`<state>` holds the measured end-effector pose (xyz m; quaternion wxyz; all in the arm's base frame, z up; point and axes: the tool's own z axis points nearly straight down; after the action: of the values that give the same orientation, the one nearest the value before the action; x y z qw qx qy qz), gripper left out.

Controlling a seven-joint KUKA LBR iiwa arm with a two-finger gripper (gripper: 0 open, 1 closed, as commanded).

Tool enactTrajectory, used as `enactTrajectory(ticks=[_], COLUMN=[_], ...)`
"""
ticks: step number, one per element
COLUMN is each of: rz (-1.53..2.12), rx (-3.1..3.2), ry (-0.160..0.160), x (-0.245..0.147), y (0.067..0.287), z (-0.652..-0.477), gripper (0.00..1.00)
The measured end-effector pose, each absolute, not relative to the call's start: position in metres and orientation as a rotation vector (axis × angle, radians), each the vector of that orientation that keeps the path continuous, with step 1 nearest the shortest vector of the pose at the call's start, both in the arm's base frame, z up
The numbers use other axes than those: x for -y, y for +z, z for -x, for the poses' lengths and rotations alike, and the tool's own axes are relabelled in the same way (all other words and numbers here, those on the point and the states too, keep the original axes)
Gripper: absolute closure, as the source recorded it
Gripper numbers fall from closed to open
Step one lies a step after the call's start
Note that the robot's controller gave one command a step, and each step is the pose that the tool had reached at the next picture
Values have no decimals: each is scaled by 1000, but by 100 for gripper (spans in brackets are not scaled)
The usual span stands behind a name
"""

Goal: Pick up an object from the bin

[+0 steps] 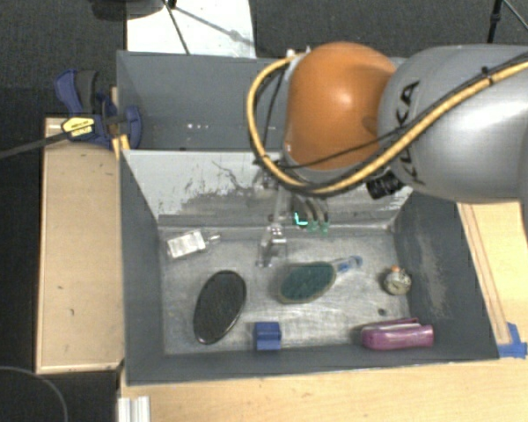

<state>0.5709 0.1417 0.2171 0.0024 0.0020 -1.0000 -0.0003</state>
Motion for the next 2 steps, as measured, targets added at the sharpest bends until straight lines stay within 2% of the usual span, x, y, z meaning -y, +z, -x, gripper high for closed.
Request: enactTrajectory(ticks=[1, 2], rz=[-71, -54], rx=[3145, 3154], ry=[-4, -8], x=[-152, -152], y=[69, 74], z=[-512, -515], gripper=[0, 100])
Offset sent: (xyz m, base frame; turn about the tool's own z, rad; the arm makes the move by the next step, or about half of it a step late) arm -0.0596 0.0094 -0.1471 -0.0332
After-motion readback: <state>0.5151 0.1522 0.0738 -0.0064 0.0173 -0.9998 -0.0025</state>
